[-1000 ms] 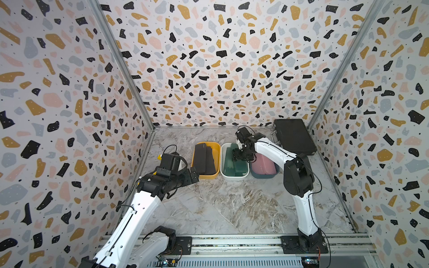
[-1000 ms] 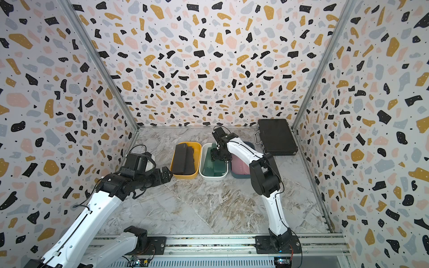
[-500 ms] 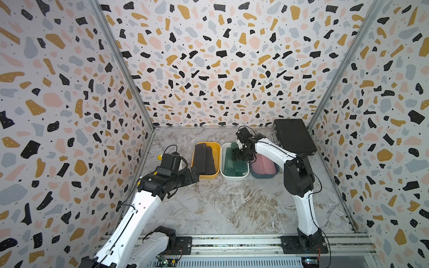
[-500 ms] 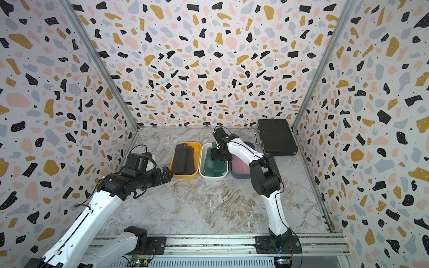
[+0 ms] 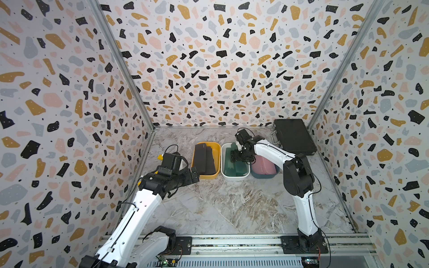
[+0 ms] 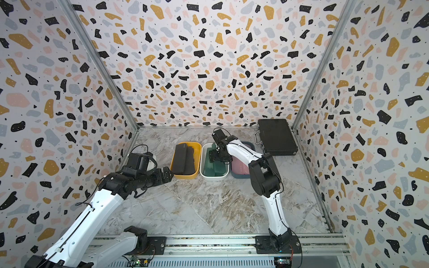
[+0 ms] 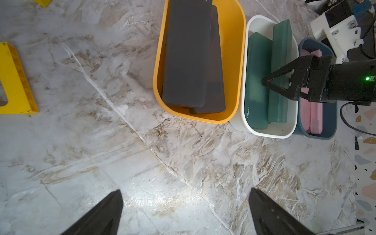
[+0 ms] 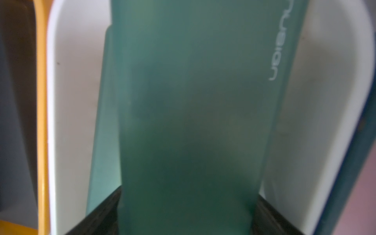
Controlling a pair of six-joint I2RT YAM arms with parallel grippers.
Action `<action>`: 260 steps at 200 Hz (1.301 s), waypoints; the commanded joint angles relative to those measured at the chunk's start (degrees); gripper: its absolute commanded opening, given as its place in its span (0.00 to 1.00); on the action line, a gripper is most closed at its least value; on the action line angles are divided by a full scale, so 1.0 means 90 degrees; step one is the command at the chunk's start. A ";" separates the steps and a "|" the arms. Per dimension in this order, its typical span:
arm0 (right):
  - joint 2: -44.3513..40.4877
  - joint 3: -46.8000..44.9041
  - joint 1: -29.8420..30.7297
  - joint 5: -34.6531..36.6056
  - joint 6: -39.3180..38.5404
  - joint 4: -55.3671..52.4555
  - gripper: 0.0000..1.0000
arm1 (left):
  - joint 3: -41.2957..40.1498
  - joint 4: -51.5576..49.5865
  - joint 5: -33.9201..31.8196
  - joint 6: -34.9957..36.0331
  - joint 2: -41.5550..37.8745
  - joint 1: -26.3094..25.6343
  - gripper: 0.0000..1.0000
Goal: Place the pencil cases by color into the storage box
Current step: Place the pencil case at the storage box.
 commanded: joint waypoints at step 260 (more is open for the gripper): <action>-0.1624 -0.0380 -0.0033 0.0634 -0.0229 -0.0657 0.94 | -0.0234 0.0993 -0.0147 0.0098 0.0226 -0.0035 1.00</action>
